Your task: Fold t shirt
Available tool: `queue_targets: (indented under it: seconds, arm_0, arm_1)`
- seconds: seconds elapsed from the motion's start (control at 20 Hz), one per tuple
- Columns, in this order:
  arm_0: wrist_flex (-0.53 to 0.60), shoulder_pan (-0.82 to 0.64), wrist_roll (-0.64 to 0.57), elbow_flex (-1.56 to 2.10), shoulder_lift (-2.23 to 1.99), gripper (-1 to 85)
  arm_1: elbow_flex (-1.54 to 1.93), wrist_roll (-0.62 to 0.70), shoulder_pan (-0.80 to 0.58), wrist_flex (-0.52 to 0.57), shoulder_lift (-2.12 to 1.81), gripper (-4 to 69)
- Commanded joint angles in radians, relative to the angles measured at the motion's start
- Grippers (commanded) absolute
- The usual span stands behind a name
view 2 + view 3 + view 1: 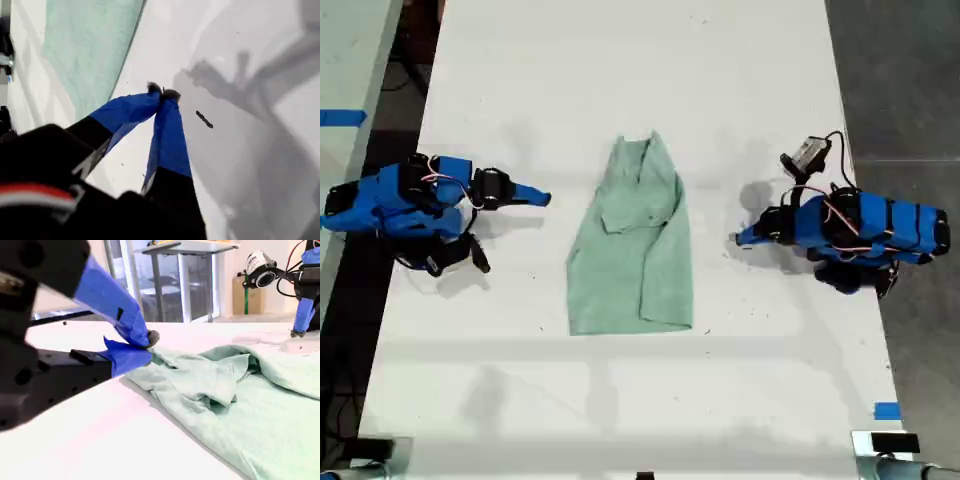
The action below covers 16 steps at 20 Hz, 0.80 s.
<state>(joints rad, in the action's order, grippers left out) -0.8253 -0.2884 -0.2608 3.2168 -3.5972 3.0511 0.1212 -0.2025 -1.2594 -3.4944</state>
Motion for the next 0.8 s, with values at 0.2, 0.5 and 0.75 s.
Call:
queue_targets:
  seconds: [0.2,0.5,0.75]
  arm_0:
    - [-0.005,-0.003,0.014,0.009,-0.006,-0.1]
    - [-0.003,0.005,0.026,0.011,-0.006,-0.1]
    - [-0.048,0.057,0.219,-0.267,0.328,-0.1]
  arm_1:
    - [0.051,-0.012,-0.011,-0.014,-0.015,1.5]
    - [0.051,-0.012,-0.011,-0.014,-0.015,1.5]
    - [0.051,-0.011,-0.020,-0.014,-0.015,1.5]
